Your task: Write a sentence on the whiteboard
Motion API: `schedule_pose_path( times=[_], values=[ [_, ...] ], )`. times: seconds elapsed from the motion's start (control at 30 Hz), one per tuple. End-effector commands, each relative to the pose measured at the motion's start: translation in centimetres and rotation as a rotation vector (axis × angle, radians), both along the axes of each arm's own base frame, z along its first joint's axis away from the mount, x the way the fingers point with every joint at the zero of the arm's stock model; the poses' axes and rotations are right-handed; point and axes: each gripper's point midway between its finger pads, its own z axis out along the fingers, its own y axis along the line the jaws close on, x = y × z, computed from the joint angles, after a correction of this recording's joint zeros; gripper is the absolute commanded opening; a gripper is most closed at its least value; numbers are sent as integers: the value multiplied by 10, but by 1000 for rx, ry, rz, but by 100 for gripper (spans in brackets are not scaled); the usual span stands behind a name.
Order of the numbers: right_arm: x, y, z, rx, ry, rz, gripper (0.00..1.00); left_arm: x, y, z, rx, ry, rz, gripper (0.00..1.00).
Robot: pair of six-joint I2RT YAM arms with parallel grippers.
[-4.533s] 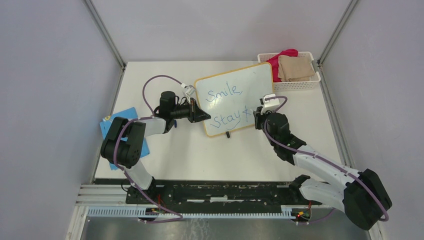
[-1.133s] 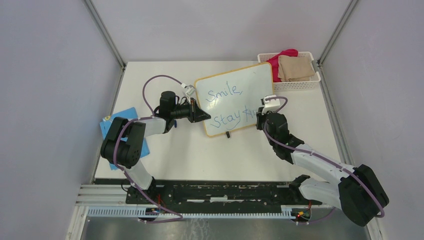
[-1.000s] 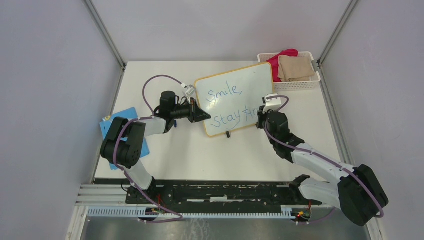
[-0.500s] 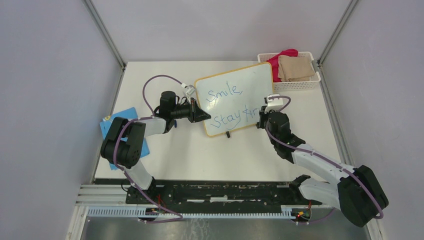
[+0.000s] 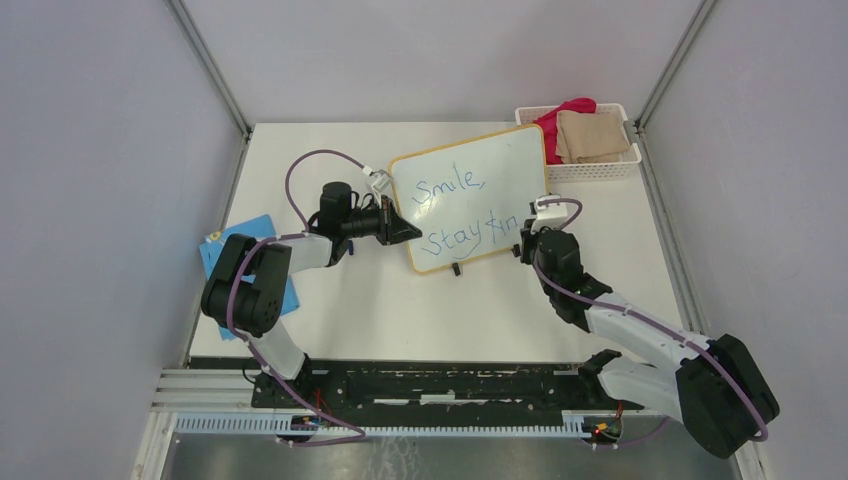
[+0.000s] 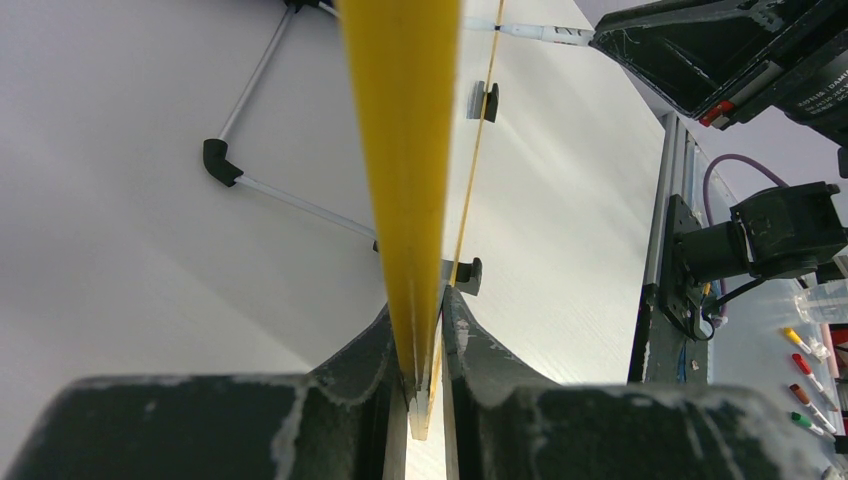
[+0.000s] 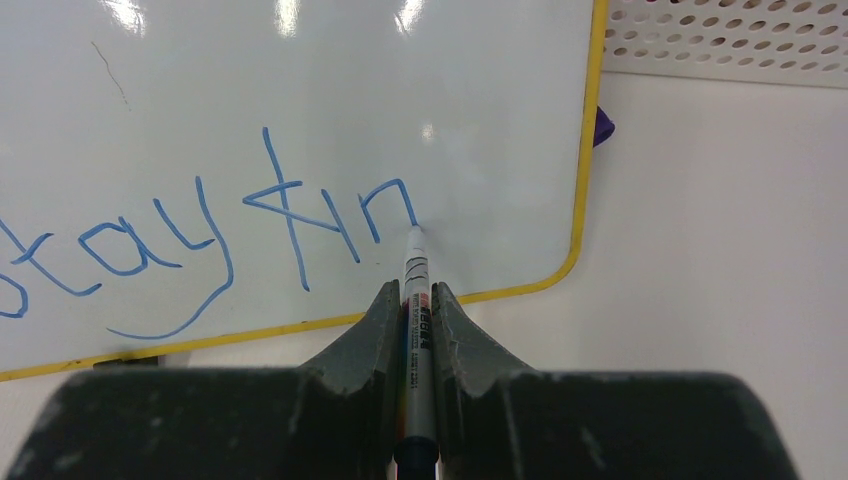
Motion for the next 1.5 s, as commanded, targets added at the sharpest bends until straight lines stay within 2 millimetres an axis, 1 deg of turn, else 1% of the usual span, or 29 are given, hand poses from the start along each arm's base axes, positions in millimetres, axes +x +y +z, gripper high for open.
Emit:
schedule_pose_path(
  times=[0.0, 0.13, 0.17, 0.27, 0.4, 0.53, 0.63, 0.83, 1.07, 1.13, 1.47],
  values=[
    [1, -3, 11, 29, -26, -20, 0, 1, 4, -18, 73, 17, 32, 2],
    [5, -5, 37, 49, -79, -41, 0, 0, 4, -18, 73, 19, 31, 2],
    [7, -6, 46, 56, -99, -51, 0, 0, 4, -18, 73, 18, 30, 2],
    [13, -12, 65, 60, -137, -86, 0, 1, 3, -17, 73, 17, 31, 2],
    [25, -17, 79, 80, -164, -113, 0, 1, 4, -17, 74, 16, 32, 2],
    [36, -15, 89, 88, -172, -108, 0, 1, 3, -17, 73, 15, 30, 2],
    [40, -14, 88, 86, -164, -103, 0, 1, 3, -16, 72, 14, 30, 2],
    [43, -13, 78, 87, -144, -99, 0, 0, 2, -17, 73, 14, 28, 2],
    [45, -18, 59, 71, -111, -113, 0, 0, 3, -16, 72, 13, 29, 2],
    [43, -19, 49, 63, -92, -114, 0, 0, 3, -16, 73, 11, 29, 2],
    [25, -26, 21, 62, -44, -114, 0, 0, 2, -16, 72, 16, 29, 2]
  ],
)
